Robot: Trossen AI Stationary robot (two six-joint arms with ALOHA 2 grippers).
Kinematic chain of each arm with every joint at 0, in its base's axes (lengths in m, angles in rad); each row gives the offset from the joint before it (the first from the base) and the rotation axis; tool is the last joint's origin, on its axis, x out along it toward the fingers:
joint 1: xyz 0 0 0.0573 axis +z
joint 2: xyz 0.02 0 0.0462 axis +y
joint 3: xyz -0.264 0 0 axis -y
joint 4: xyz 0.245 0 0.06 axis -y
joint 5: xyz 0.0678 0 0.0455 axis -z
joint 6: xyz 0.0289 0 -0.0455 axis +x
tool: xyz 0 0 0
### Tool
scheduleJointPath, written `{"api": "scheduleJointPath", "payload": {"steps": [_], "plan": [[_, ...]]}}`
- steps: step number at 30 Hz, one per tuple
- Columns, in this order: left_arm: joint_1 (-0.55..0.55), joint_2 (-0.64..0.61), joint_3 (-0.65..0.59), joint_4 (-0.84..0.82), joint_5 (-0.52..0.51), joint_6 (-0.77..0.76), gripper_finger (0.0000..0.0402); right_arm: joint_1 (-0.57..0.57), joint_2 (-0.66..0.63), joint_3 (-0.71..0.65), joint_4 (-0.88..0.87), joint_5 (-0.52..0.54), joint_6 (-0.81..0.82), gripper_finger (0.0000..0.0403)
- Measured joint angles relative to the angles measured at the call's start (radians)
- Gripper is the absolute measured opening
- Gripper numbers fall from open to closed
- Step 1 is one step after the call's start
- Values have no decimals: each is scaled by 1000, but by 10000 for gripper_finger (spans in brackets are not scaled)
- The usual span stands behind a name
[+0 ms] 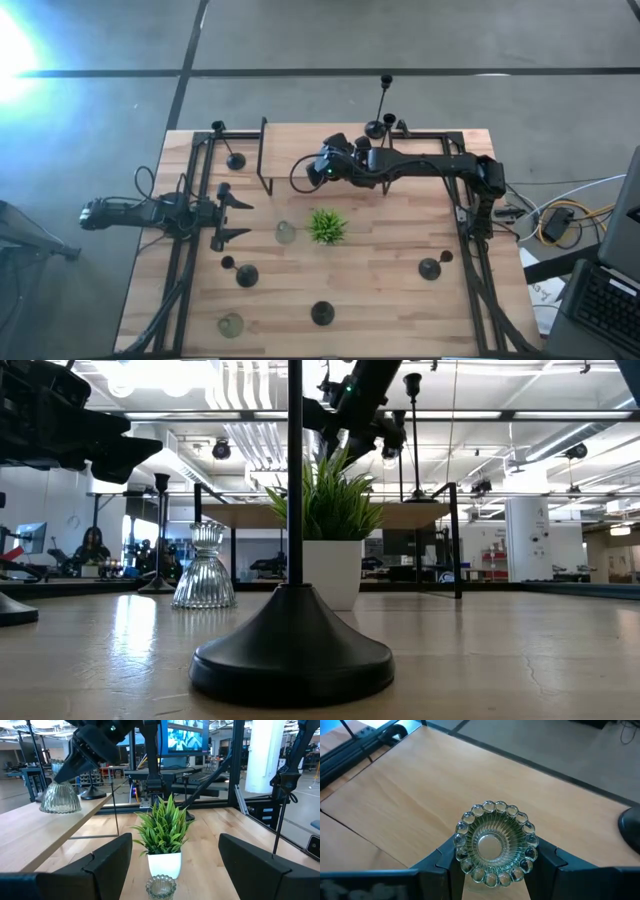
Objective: Pick & Place candle stick holders
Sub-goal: Put the right transparent glass candle holder on the shelf
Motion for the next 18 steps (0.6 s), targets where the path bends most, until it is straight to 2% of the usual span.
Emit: {"api": "scheduleJointPath", "payload": {"steps": [12,18], "plan": [[0,0,0,0,0,0,300,-9,1,-21,8,1,-3,146],[0,0,0,0,0,0,300,-8,1,-52,80,2,-19,152]]}}
